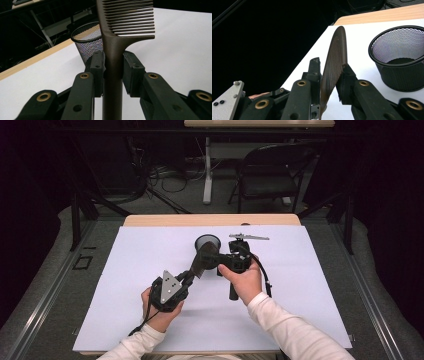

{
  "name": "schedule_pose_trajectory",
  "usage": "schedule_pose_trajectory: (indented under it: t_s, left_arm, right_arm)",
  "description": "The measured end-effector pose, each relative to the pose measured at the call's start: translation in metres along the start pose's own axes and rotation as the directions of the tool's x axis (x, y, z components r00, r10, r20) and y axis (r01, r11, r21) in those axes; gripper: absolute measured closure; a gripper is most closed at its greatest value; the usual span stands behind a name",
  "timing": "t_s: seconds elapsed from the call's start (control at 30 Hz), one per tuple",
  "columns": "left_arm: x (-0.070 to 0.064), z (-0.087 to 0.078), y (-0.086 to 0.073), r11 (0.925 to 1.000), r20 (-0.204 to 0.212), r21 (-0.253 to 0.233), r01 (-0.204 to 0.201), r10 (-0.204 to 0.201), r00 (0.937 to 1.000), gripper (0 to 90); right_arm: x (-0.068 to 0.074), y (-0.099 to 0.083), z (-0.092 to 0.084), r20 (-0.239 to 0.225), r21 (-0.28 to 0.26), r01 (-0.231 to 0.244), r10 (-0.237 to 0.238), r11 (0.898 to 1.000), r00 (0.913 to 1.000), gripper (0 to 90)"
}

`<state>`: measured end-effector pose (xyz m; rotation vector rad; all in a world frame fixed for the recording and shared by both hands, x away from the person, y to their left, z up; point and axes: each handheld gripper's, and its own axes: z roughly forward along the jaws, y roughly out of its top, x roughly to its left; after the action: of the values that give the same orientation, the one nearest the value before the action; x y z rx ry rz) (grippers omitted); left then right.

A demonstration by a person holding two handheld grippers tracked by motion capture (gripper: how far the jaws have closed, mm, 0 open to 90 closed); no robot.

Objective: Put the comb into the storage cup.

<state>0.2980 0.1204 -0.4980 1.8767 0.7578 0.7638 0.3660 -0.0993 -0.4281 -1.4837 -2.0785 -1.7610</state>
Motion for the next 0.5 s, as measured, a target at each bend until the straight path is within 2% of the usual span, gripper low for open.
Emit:
schedule_pose_trajectory:
  t_s: [0.5]
  left_arm:
    - [-0.0010,-0.0001,0.0000,1.0000,0.002,0.002,-0.005,0.005,1.0000,72.3]
  right_arm:
    - [-0.0034,0.0006,0.0013,0.009,0.004,-0.031,0.031,1.000,0.9995,80.7]
